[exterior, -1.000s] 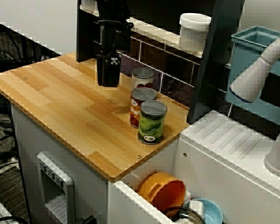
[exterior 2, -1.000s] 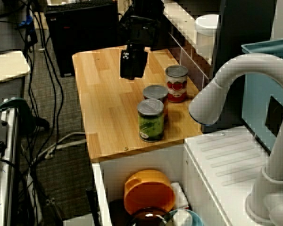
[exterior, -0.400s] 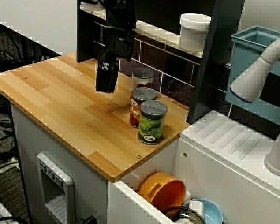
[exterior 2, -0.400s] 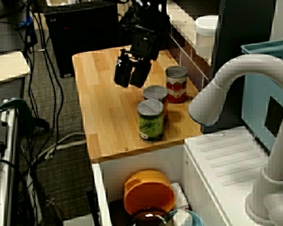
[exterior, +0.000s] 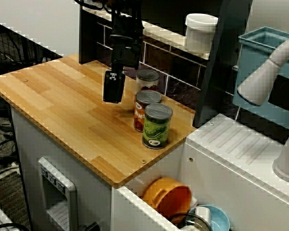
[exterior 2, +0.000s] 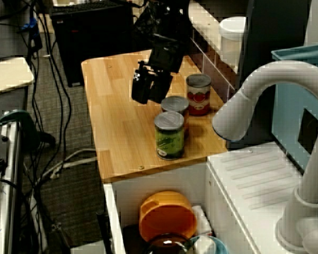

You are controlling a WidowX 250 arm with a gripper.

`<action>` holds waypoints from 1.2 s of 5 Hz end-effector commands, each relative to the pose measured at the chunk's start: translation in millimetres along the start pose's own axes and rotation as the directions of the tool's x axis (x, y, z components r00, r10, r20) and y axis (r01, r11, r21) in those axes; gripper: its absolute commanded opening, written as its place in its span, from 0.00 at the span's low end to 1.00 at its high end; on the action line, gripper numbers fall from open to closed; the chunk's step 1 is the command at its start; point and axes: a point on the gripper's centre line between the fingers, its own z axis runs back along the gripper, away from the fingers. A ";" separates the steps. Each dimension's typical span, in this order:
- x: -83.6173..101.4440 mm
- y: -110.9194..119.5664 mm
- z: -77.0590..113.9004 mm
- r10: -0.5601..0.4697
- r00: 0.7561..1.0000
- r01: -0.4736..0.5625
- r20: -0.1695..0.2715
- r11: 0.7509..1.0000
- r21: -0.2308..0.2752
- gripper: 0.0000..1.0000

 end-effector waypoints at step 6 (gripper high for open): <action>89.4 -79.1 -49.1 -0.046 0.998 0.044 -0.041 0.998 -0.043 1.00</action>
